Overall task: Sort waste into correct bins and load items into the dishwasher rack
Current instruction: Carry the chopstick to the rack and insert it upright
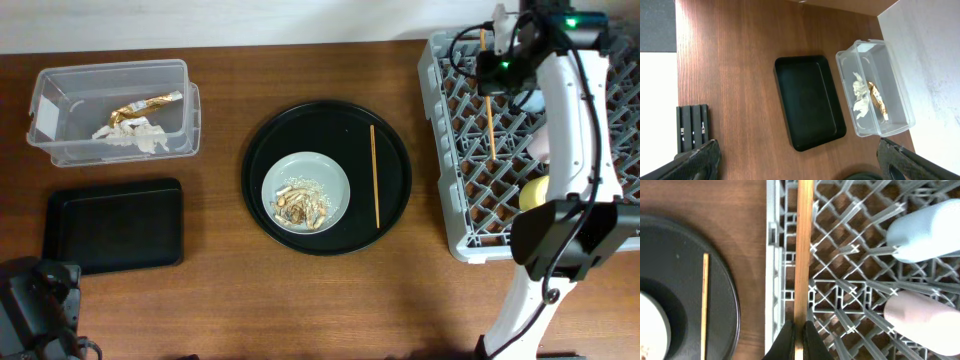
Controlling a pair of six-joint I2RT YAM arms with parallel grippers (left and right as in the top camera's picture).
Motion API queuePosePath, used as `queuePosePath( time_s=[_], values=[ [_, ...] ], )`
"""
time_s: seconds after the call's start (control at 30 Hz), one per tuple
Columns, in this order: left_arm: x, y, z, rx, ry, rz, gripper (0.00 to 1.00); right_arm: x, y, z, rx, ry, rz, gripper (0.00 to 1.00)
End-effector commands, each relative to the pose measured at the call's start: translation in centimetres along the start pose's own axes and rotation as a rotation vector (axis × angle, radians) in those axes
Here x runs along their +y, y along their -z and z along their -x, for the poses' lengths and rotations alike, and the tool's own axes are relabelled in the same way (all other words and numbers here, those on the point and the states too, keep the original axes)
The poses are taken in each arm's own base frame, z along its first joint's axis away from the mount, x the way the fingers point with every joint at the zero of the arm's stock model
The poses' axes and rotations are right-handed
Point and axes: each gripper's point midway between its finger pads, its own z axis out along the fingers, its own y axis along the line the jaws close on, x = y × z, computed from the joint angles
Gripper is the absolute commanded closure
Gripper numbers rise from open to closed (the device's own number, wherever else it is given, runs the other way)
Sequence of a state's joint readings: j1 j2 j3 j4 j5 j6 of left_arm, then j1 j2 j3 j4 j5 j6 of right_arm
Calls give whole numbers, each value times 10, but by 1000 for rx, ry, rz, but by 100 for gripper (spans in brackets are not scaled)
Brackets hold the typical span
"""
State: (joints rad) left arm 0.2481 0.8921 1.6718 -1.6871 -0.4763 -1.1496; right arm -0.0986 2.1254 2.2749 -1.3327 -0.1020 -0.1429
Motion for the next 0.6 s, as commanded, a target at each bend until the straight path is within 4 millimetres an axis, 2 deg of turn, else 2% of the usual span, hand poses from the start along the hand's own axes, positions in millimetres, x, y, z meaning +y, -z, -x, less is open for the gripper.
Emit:
queuePosePath(
  time_s=[0.0,0.03,0.07,0.1,0.13,0.17,0.27,0.37,0.47,0.57],
  values=[
    [1,0,2,-14,14,9,1,12,-26,-10,41,54,85,90],
    [1,0,2,-14,14,9,1,11,-32,-12,48,53,87,81],
    [1,0,2,-14,14,9,1,12,-37,-15,55,52,88,68],
    [1,0,2,-14,14,9,1,11,-42,-17,60,48,85,50],
    [1,0,2,-14,14,9,1,10,-45,-18,65,40,82,36],
    [1,0,2,-14,14,9,1,10,-48,-20,71,29,83,30],
    [1,0,2,-14,14,9,1,10,-52,-23,84,18,85,24],
    [1,0,2,-14,14,9,1,15,-51,-26,98,-53,98,25],
    [1,0,2,-14,14,9,1,42,-49,-27,105,-48,204,38],
    [1,0,2,-14,14,9,1,78,-49,-27,115,13,248,41]
  ],
)
